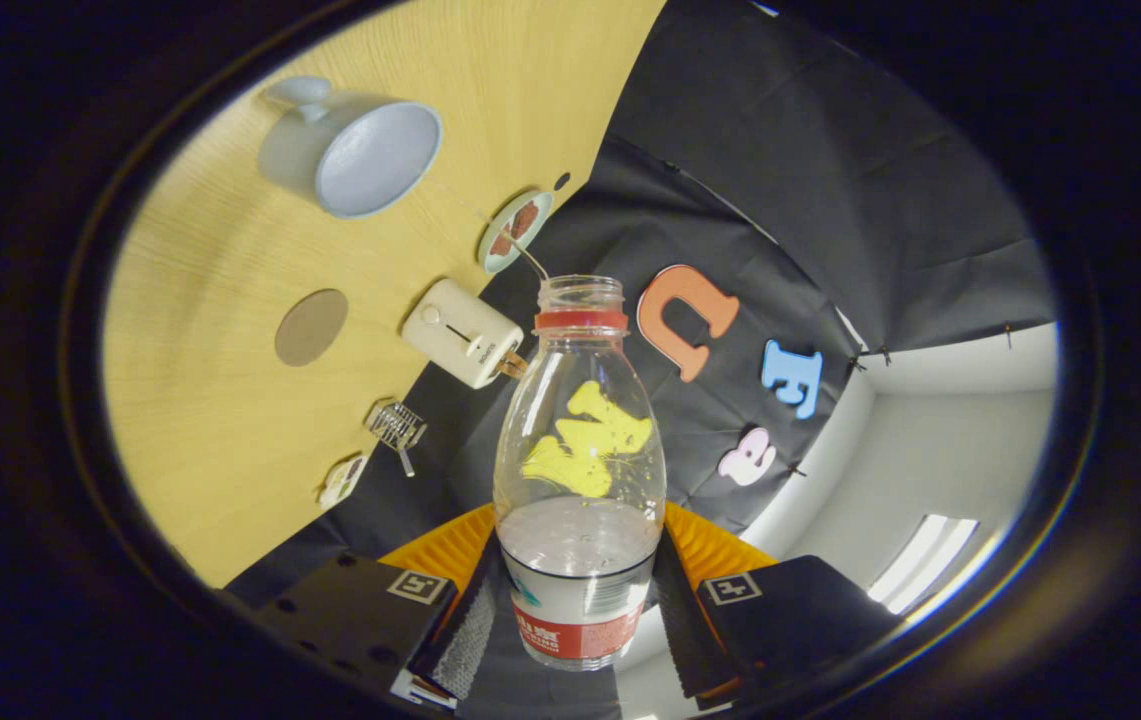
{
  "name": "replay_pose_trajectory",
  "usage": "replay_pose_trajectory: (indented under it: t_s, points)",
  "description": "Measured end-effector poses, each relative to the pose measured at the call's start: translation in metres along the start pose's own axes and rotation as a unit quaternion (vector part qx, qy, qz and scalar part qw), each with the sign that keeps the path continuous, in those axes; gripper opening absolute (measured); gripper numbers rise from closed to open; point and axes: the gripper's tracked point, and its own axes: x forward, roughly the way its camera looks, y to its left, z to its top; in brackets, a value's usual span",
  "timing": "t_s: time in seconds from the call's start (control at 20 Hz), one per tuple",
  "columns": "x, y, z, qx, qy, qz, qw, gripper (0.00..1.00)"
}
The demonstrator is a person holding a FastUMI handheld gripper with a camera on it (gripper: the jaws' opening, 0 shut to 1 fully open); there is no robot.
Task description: Take the bottle from table, then pour the juice into the cup, finally place the bottle on the coaster
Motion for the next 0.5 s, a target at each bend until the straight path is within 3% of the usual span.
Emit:
replay_pose_trajectory:
  t_s: [0.5]
  points:
    - [0.0,-0.017,-0.007,-0.02,0.003,-0.015,1.0,0.78]
